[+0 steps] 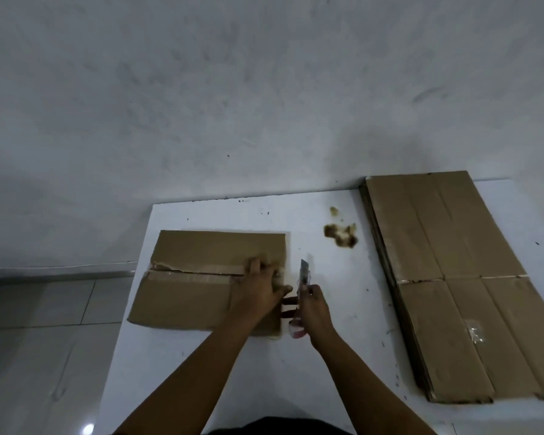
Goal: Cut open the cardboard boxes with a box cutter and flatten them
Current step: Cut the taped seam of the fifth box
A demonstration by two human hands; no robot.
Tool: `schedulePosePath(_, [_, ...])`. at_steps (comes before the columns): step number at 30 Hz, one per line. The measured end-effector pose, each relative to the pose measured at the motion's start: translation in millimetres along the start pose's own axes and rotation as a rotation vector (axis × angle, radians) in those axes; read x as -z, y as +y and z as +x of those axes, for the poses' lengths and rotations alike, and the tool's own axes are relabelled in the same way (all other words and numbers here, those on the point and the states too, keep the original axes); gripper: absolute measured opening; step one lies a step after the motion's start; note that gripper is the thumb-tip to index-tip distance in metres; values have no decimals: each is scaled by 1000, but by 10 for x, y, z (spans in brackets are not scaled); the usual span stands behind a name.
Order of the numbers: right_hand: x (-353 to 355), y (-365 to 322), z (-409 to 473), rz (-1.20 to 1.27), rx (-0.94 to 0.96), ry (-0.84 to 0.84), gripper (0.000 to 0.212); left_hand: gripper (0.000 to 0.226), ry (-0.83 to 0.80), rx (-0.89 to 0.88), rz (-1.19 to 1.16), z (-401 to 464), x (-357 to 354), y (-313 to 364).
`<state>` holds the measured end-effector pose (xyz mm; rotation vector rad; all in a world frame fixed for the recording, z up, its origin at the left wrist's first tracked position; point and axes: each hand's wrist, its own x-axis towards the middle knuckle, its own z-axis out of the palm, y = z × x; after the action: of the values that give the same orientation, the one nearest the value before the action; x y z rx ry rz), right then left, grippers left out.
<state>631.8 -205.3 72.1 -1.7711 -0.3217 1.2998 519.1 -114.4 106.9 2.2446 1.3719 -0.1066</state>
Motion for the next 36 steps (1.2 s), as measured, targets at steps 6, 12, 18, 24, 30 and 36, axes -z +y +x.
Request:
schedulePosePath(6, [57, -184, 145, -205, 393, -39, 20, 73, 75, 25, 179, -198, -10, -110])
schedulePosePath(12, [102, -340, 431, -538, 503, -277, 16, 92, 23, 37, 258, -272, -27, -133])
schedulePosePath(18, [197, -333, 465, -479, 450, -347, 21, 90, 48, 40, 264, -234, -162, -168])
schedulePosePath(24, [106, -257, 501, -599, 433, -267, 23, 95, -23, -20, 371, -115, 2, -342])
schedulePosePath(30, [68, -240, 454, -659, 437, -238, 19, 104, -143, -24, 392, 15, 168, -311])
schedulePosePath(36, [99, -302, 429, -876, 513, -237, 23, 79, -246, -10, 284, 227, 351, -272])
